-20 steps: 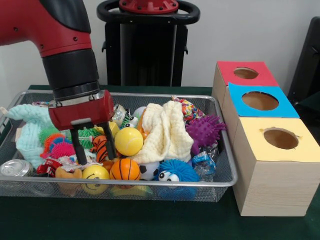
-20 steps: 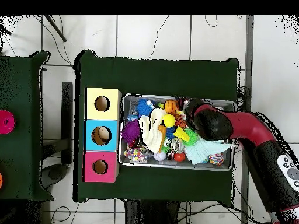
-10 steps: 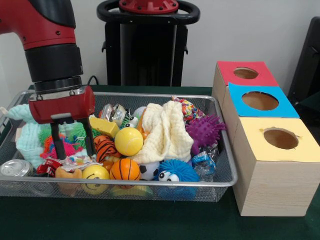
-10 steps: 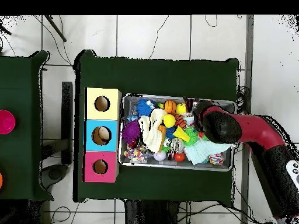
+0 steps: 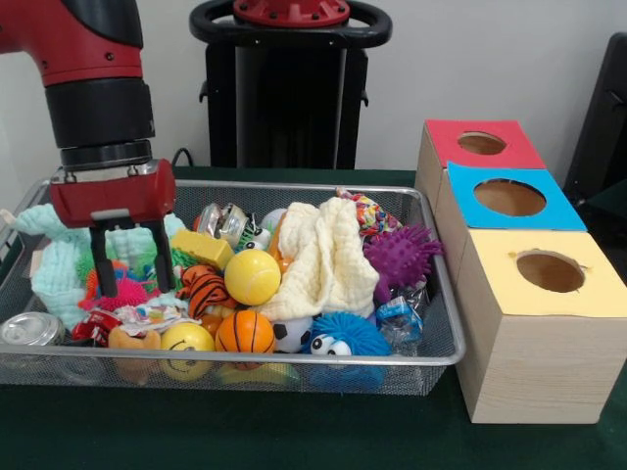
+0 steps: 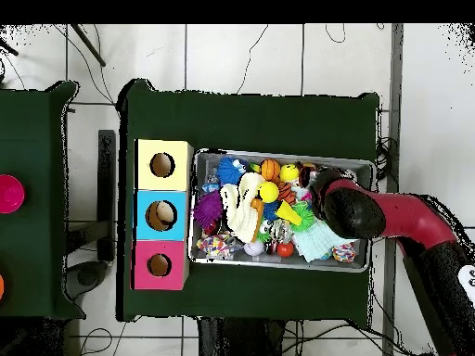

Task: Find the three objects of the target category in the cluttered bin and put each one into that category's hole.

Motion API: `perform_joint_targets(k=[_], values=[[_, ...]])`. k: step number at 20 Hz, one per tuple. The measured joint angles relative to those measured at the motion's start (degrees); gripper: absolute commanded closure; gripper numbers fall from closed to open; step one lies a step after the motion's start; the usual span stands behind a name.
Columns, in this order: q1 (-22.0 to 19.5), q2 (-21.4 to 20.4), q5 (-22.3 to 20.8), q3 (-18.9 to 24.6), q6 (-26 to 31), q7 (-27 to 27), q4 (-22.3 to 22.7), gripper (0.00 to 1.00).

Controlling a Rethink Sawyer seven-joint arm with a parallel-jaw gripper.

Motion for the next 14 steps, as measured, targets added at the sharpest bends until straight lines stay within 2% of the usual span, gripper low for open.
perform_joint_targets(k=[7,14], values=[[1.8,-1.0,0.0,-2.9,-3.9,0.0,2.8,0.00],[5.2,-1.4,0.8,-7.0,-8.0,0.1,4.6,0.00]])
